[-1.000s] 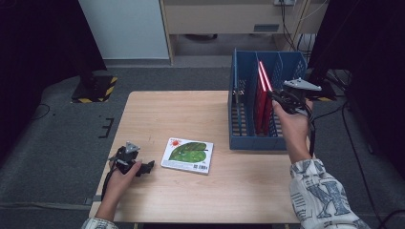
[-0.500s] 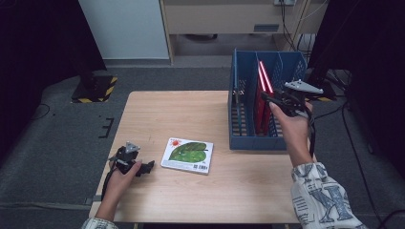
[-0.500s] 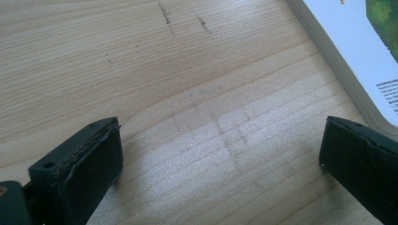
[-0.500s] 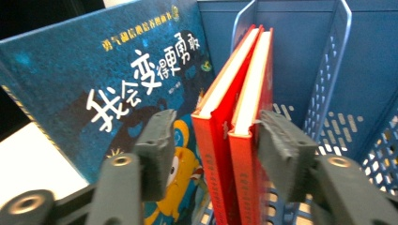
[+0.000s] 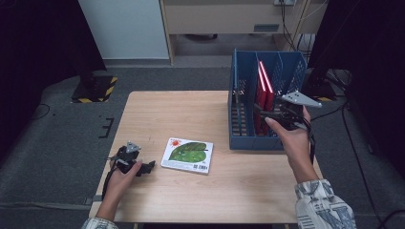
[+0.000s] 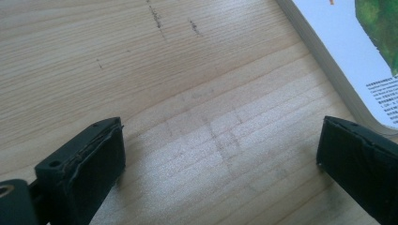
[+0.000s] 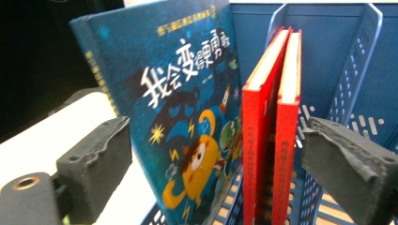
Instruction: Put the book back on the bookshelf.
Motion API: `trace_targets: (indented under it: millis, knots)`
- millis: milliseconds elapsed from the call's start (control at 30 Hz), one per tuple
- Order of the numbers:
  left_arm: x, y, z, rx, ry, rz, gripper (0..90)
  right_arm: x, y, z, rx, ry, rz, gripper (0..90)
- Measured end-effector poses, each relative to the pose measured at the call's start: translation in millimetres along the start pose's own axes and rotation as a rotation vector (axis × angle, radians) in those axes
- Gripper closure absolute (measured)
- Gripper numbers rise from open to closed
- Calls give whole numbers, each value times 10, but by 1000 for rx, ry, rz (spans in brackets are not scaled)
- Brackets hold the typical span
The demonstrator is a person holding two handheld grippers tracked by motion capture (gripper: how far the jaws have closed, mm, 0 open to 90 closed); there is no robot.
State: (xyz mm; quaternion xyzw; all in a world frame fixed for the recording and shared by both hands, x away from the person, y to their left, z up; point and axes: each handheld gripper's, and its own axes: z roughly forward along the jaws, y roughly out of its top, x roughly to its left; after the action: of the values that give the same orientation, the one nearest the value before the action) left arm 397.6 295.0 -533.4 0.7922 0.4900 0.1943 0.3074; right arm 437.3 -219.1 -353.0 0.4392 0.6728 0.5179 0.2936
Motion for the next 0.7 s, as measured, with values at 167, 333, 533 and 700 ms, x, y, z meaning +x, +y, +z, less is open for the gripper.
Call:
trace_targets:
  millis: [167, 333, 533, 700]
  knots:
    - [-4, 17, -16, -12, -3, 0, 23, 47, -122, -69, 6, 23, -12, 50]
    - [-26, 41, -44, -31, -27, 2, 35, 139, -293, -133, 16, 38, -21, 46]
    - [-91, 104, -81, -90, -67, -1, 47, 288, -575, -128, 71, 62, -25, 47]
    - [-166, 146, -48, -99, -99, 9, 57, 432, -812, -107, 110, 55, -49, 77]
